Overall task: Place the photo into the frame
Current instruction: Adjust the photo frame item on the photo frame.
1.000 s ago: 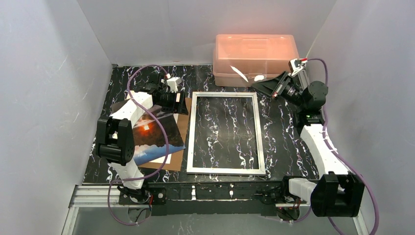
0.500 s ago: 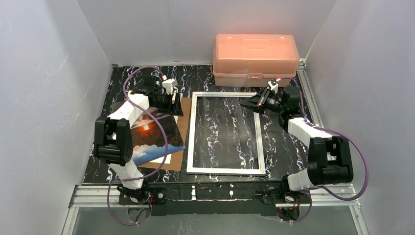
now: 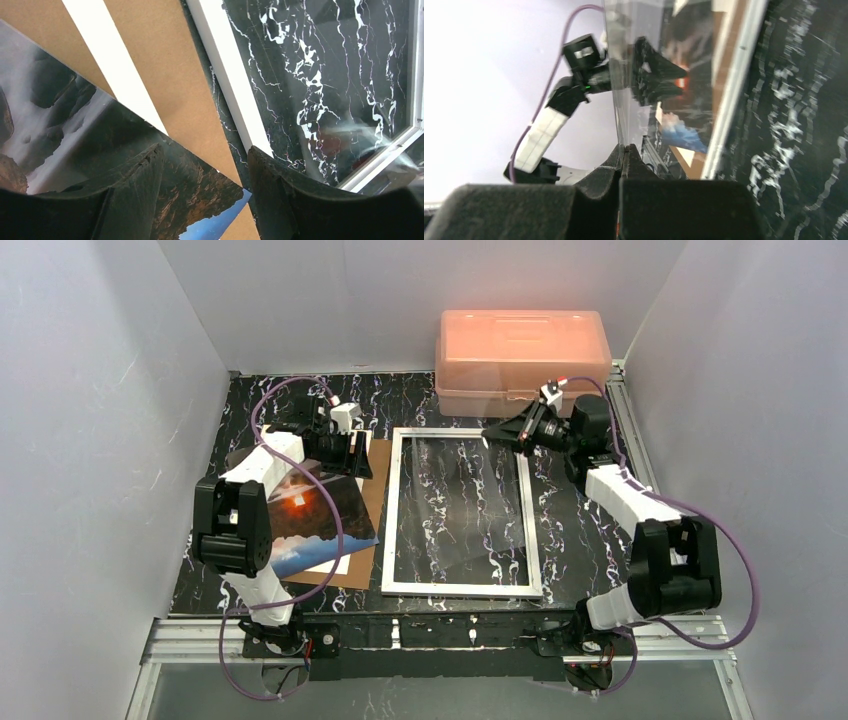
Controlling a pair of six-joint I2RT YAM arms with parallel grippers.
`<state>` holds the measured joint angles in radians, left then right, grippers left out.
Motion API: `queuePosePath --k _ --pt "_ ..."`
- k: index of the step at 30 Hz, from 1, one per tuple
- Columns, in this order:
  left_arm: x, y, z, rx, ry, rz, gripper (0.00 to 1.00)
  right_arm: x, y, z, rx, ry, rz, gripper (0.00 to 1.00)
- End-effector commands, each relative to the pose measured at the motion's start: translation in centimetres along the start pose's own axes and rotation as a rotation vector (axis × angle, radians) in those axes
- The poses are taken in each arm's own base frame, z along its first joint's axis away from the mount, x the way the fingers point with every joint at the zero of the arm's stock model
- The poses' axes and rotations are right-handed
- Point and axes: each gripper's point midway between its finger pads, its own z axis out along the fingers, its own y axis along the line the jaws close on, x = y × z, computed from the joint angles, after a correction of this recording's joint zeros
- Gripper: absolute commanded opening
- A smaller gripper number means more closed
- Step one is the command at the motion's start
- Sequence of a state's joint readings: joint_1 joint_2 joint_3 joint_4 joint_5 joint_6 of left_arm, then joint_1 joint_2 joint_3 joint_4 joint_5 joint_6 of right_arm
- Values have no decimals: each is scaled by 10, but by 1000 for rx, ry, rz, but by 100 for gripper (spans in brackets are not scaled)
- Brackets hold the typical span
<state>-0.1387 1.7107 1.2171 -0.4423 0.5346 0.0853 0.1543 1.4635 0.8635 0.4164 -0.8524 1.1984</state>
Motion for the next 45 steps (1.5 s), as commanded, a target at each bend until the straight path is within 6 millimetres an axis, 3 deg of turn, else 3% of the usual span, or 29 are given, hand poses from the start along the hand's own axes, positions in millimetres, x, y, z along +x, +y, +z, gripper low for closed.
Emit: queuePosePath --k 1,5,10,14,21,24,33,45 --pt "-1 15 -8 -41 -6 -117 59 1 97 -6 -172 -24 -159 1" --pt "-3 34 -15 -104 -24 -227 60 11 124 -9 -251 -31 -145 1" --pt "0 42 -20 -139 -31 -219 61 19 118 -16 -350 -51 -19 1" --pt "1 41 -21 -131 -31 -202 61 21 88 -10 -330 -42 68 1" --pt "3 36 -21 -102 -24 -159 61 26 5 9 -134 -23 175 1" --pt "6 36 -20 -96 -20 -134 61 26 -21 13 -31 -13 163 1" --pt "7 14 -8 1 12 -69 63 24 -69 13 202 43 -4 1" --pt "4 1 20 47 61 -14 61 21 -104 5 290 1 -57 1"
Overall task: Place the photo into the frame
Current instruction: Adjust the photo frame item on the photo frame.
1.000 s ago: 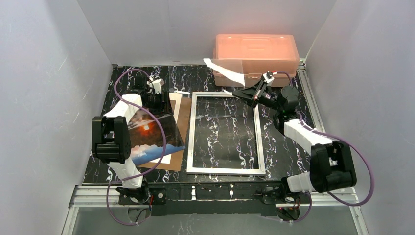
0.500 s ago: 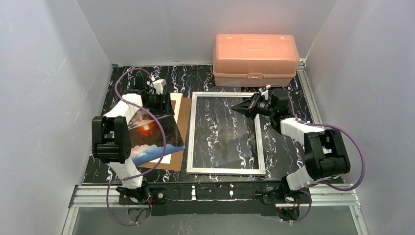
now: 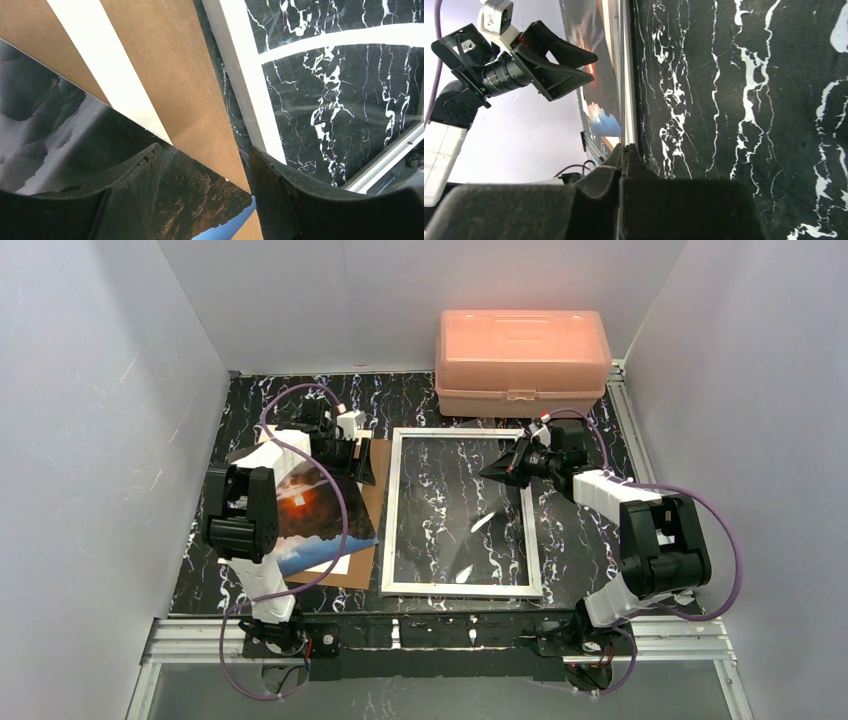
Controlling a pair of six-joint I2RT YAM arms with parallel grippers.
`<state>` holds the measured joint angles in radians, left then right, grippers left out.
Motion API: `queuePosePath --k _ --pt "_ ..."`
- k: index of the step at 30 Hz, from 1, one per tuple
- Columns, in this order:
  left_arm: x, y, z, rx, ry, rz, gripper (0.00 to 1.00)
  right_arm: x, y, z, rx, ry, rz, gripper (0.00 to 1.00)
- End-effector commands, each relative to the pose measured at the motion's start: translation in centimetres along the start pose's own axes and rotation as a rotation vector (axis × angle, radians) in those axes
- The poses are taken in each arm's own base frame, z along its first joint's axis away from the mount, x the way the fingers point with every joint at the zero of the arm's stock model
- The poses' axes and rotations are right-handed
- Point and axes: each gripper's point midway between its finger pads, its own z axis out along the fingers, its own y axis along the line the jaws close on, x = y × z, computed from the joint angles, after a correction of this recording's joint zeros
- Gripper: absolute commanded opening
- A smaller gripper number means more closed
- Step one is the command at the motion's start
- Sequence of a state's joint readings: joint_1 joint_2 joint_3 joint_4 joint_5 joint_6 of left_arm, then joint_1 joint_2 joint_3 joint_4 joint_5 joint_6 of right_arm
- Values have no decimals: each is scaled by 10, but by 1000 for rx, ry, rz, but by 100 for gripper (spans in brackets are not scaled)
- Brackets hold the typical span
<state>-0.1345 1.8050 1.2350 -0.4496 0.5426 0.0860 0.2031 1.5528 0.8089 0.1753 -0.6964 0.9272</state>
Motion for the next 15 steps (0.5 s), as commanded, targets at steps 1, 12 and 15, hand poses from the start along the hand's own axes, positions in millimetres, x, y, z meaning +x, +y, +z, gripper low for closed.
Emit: queuePosePath --k 1,12,15 --pt "-10 -13 1 36 -5 35 61 -7 -4 -5 -1 -53 -55 1" --pt "-10 -18 12 54 11 37 57 -16 -9 -24 11 -170 -123 1" --pt "-10 -19 13 57 14 35 56 -16 -8 -25 5 -179 -133 1"
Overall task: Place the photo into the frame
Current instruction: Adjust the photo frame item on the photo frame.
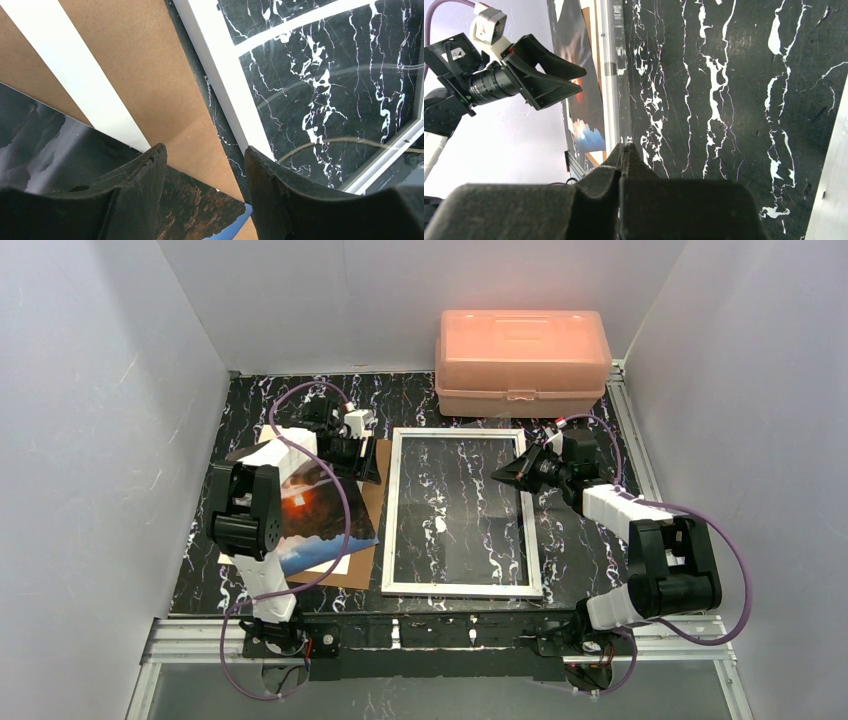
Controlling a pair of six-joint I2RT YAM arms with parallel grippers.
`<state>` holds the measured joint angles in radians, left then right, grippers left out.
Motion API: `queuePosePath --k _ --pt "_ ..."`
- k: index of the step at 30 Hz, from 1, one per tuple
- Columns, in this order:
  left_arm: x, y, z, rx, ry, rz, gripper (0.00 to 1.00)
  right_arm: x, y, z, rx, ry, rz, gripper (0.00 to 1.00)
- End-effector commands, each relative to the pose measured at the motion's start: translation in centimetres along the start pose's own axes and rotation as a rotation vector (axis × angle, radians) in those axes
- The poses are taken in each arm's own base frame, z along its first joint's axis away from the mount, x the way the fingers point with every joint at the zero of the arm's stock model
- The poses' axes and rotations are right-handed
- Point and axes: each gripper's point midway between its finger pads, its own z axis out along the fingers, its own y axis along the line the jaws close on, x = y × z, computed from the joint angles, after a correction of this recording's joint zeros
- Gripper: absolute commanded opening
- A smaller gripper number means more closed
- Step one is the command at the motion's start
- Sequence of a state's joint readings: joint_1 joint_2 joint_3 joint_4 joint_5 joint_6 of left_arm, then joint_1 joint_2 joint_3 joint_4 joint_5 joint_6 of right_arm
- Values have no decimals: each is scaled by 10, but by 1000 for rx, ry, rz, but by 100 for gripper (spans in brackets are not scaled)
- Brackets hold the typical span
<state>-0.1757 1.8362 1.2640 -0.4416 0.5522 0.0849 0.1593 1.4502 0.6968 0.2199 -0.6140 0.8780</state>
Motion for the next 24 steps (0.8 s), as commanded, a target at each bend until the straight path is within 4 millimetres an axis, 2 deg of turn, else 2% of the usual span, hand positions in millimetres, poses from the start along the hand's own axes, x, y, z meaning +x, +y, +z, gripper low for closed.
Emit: queuePosePath --k 1,11,24 --pt "-5 -6 3 31 2 2 55 -12 11 -4 -38 -63 -80 1" --pt "-5 -10 12 41 21 12 52 -25 9 -2 -36 -41 -121 1" --pt "-5 -15 24 54 42 23 48 -26 5 0 -44 1 -121 1"
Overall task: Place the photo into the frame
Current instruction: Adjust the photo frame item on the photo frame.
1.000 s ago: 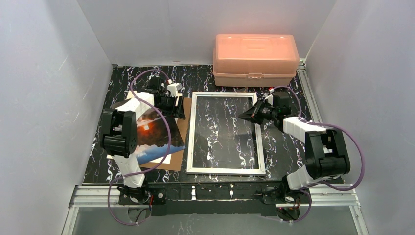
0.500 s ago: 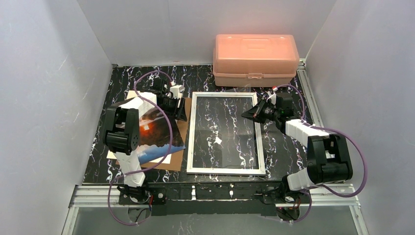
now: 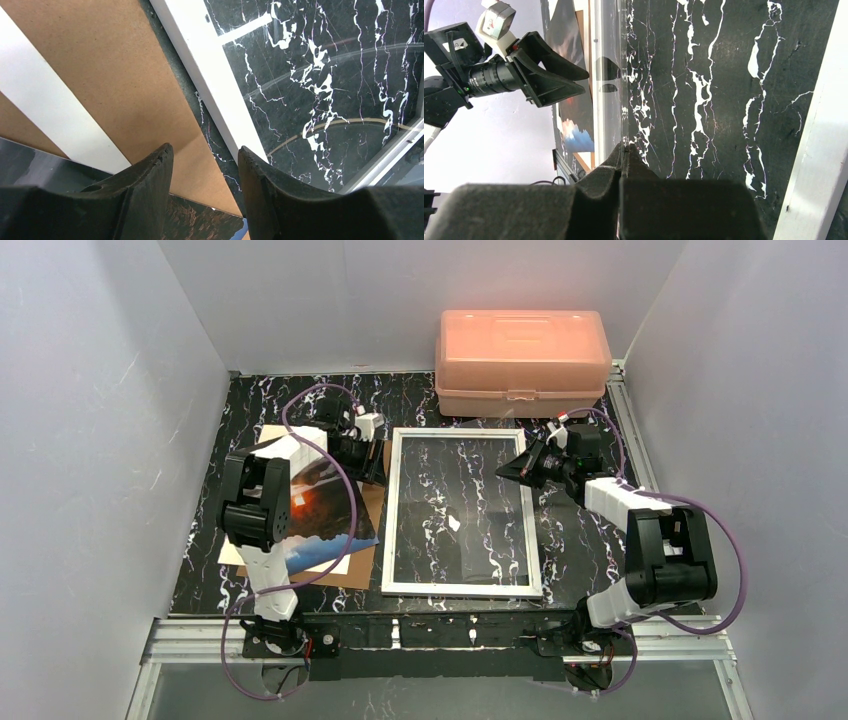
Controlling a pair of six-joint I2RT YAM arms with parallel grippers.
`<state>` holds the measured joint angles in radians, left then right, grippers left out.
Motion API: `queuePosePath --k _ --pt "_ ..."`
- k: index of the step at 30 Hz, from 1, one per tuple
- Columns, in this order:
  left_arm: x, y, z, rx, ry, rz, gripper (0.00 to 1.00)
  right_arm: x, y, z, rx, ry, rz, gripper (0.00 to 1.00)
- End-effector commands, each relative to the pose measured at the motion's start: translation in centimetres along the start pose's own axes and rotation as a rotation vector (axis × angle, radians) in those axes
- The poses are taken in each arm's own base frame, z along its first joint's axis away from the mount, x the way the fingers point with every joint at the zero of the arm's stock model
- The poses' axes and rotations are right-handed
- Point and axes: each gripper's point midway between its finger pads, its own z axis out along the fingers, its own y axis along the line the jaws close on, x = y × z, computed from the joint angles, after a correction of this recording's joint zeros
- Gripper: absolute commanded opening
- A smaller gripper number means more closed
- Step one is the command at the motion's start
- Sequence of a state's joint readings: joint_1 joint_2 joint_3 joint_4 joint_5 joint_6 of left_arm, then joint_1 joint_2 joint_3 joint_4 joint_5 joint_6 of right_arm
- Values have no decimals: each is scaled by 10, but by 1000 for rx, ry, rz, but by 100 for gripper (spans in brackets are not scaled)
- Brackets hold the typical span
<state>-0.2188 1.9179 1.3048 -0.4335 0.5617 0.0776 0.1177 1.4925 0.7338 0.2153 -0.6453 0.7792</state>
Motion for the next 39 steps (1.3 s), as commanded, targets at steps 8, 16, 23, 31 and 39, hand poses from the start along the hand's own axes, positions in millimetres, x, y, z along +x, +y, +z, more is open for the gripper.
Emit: queuePosePath --k 8,16,23,31,39 --pt "-6 -7 3 21 2 19 45 -10 8 1 -35 30 -43 1" --pt "-6 -7 8 22 9 24 44 -15 8 -2 -30 18 -53 1" --pt "-5 -9 9 28 12 27 44 -16 6 -4 -22 11 -50 1" --pt "-7 -10 10 36 9 27 44 -14 3 -8 -5 -1 -44 1" --pt "-6 -13 12 42 17 36 43 -18 4 -7 -10 -6 -48 1"
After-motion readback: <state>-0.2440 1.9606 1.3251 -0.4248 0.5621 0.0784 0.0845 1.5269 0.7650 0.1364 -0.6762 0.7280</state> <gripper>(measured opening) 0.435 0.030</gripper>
